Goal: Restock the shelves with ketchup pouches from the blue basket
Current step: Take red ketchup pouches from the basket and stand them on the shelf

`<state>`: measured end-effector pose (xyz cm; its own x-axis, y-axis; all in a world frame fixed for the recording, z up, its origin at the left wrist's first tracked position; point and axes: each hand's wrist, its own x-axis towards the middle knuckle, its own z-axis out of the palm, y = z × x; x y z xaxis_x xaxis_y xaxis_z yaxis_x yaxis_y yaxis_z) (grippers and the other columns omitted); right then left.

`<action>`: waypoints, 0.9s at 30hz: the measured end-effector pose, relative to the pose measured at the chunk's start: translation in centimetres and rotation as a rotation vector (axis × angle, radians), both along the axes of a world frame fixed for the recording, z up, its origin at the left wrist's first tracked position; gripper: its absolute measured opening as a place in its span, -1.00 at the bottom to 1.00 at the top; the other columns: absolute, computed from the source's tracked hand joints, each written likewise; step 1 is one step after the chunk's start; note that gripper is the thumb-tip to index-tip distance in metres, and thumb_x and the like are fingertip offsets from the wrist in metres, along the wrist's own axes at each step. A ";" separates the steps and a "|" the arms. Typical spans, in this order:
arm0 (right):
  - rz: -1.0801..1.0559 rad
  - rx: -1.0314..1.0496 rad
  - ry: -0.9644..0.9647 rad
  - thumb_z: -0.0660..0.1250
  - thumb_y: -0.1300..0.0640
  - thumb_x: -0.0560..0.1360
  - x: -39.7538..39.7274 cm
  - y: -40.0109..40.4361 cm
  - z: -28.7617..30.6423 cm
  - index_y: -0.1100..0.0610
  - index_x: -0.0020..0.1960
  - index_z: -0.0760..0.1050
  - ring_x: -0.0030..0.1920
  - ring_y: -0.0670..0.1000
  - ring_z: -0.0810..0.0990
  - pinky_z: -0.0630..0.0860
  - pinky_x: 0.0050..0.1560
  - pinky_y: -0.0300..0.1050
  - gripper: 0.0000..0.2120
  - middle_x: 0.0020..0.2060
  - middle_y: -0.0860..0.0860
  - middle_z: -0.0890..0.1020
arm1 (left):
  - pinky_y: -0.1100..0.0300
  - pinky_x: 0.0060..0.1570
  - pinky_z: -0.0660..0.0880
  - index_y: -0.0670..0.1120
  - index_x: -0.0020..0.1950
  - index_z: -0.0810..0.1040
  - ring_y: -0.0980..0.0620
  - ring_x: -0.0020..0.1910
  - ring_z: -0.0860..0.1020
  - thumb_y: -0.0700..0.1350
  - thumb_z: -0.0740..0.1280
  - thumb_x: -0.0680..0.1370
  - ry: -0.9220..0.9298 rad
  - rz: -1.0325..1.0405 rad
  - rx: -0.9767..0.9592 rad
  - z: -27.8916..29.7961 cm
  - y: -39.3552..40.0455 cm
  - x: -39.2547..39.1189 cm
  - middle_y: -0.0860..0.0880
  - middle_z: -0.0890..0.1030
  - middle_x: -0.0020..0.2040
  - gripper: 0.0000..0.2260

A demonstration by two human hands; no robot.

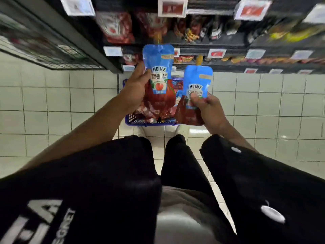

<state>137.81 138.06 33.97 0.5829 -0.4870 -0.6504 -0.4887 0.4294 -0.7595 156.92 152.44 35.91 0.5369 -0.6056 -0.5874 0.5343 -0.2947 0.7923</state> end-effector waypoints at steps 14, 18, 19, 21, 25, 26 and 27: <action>-0.021 -0.138 -0.180 0.48 -0.20 0.38 -1.2 -11.0 15.0 0.03 0.09 0.64 -0.07 0.06 0.74 0.64 -0.13 -0.10 -0.60 -0.05 0.04 0.75 | 0.15 -0.02 0.63 0.28 0.24 0.49 0.06 0.10 0.68 0.01 0.56 0.38 -0.339 -0.202 -0.068 14.1 -7.4 -1.9 0.08 0.69 0.13 -0.51; -0.031 -0.151 -0.202 0.49 -0.29 0.29 -0.1 -12.4 17.1 -0.02 0.10 0.65 -0.05 0.05 0.75 0.64 -0.15 -0.15 -0.51 -0.04 0.02 0.75 | -0.07 0.07 0.62 0.33 0.21 0.49 0.02 0.10 0.68 0.13 0.54 0.32 -0.346 -0.202 -0.054 15.0 -8.9 -1.4 0.10 0.70 0.12 -0.50; -0.040 -0.161 -0.203 0.49 -0.29 0.30 0.2 -12.6 17.5 -0.01 0.10 0.65 -0.05 0.05 0.74 0.63 -0.15 -0.16 -0.51 -0.04 0.02 0.75 | -0.02 0.03 0.63 0.35 0.20 0.50 0.02 0.09 0.69 0.12 0.55 0.33 -0.338 -0.201 -0.070 15.1 -9.3 -1.1 0.10 0.70 0.11 -0.52; -0.070 -0.182 -0.195 0.49 -0.24 0.34 0.6 -12.8 17.9 0.01 0.10 0.64 -0.06 0.04 0.74 0.62 -0.16 -0.17 -0.55 -0.05 0.03 0.75 | 0.08 -0.04 0.64 0.35 0.20 0.51 0.05 0.08 0.69 0.06 0.55 0.39 -0.319 -0.198 -0.100 15.1 -9.8 -0.5 0.10 0.70 0.12 -0.55; -0.121 -0.210 -0.159 0.45 -0.08 0.51 0.1 -12.9 18.0 0.02 0.11 0.63 -0.04 0.01 0.74 0.62 -0.11 -0.17 -0.75 -0.04 0.00 0.75 | 0.06 -0.07 0.64 0.34 0.17 0.53 0.08 0.03 0.70 0.05 0.55 0.42 -0.308 -0.211 -0.090 15.3 -11.0 0.8 0.13 0.71 0.09 -0.61; -0.126 -0.215 -0.149 0.44 -0.07 0.53 -0.2 -13.1 18.0 0.02 0.12 0.63 -0.04 0.00 0.74 0.61 -0.12 -0.19 -0.77 -0.04 -0.01 0.75 | 0.09 -0.13 0.64 0.35 0.13 0.55 0.08 0.01 0.71 0.04 0.54 0.40 -0.306 -0.211 -0.083 15.5 -11.5 0.9 0.13 0.71 0.07 -0.62; -0.127 -0.218 -0.143 0.44 -0.07 0.53 -0.6 -13.5 18.1 0.01 0.13 0.62 -0.04 -0.01 0.74 0.61 -0.13 -0.21 -0.76 -0.04 -0.02 0.75 | 0.11 -0.19 0.64 0.37 0.09 0.56 0.07 -0.01 0.71 0.03 0.54 0.40 -0.306 -0.210 -0.082 15.6 -12.0 1.0 0.13 0.72 0.06 -0.64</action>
